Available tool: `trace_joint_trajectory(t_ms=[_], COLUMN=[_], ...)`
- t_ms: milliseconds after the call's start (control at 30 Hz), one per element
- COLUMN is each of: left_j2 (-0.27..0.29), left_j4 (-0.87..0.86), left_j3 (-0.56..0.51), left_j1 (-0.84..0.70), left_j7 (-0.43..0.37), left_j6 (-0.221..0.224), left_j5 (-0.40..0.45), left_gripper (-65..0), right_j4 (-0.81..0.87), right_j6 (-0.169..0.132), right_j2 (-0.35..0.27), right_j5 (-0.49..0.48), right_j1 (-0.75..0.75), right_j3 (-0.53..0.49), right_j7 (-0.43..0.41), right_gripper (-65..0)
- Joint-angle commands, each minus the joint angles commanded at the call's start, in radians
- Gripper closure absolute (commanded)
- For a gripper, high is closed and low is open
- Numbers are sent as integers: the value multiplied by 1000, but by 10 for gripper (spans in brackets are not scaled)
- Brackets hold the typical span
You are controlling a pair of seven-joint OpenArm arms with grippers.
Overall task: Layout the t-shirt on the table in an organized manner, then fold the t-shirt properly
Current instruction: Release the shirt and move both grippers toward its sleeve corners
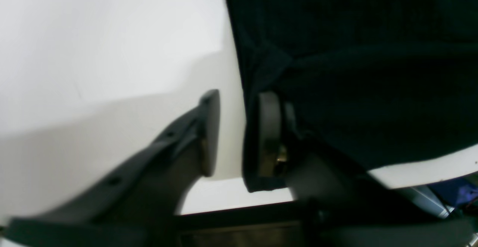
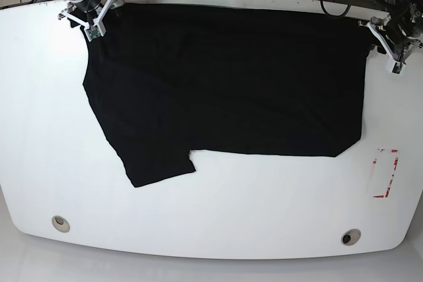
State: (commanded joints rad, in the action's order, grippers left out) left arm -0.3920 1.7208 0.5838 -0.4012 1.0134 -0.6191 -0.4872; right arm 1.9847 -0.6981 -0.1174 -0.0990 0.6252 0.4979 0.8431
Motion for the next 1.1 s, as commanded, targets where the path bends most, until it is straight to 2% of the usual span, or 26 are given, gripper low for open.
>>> trace_joint_trajectory(t_ms=[67,133,367,500,567,800,867,1000,1100], left_j2=[0,0,0,0,0,0,5,5,5], left_j4=[31,66,153,167,167,158,149,92,41], left_j3=[5,17,58,98,115,120,117,52,31], left_j1=[8,9,61,141,180,316,364,459,517], left_j7=[5,17,87,176,196,196,196,196,193], left_j6=[0,0,0,-2,-6,-18,-12,34,68], left_j5=[0,0,-5,-5,-5,2,3,3,3], left_gripper=[-376,-397,-401,-401,-401,-401,-401,-400,-400], right_j4=[18,29,38,35,34,-25,-52,-118,-164], right_j6=[0,0,0,0,0,0,0,0,0], right_j2=[2,2,2,-6,-20,-31,-31,-35,-68], right_j5=[-6,-8,0,0,2,2,2,2,2], right_j1=[-3,-6,-68,-114,-149,-307,-362,-476,-543], right_j3=[0,0,2,2,2,0,-2,-5,-5], right_j7=[0,0,0,0,0,0,2,2,29], right_gripper=[-574,-582,-582,-582,-582,-582,-583,-583,-583])
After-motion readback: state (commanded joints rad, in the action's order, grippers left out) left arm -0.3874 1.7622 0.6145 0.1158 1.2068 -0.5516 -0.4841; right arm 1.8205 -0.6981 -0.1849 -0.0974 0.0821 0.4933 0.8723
